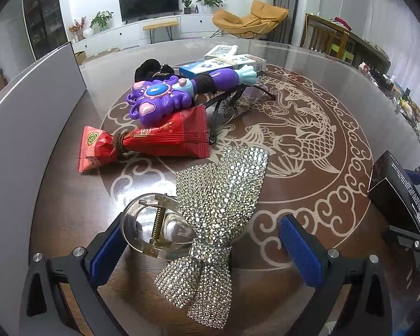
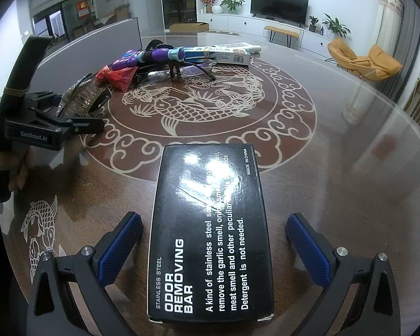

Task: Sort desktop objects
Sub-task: 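Carry the box and hair claw into the bin and release both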

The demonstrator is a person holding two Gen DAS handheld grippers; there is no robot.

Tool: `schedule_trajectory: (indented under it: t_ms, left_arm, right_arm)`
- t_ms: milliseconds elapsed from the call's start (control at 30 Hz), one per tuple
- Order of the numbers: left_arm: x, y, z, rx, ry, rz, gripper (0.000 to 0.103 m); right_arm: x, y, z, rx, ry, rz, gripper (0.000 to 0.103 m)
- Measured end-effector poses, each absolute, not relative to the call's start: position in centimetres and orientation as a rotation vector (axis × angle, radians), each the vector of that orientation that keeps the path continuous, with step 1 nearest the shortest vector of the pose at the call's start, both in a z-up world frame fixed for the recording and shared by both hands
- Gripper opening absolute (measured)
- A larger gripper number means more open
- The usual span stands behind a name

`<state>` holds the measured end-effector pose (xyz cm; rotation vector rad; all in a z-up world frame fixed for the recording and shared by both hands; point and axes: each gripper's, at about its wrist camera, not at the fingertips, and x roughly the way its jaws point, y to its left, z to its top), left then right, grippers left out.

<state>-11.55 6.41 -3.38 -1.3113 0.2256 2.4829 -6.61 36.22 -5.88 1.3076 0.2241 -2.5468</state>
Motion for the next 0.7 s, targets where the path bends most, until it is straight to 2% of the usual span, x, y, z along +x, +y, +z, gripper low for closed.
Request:
schedule_trajectory:
  t_ms: [700]
  left_arm:
    - [-11.75, 6.71, -3.22, -1.37, 0.266, 2.437, 0.103]
  right_arm:
    - [-6.69, 36.32, -5.94, 1.328, 0.245, -2.512, 0.103]
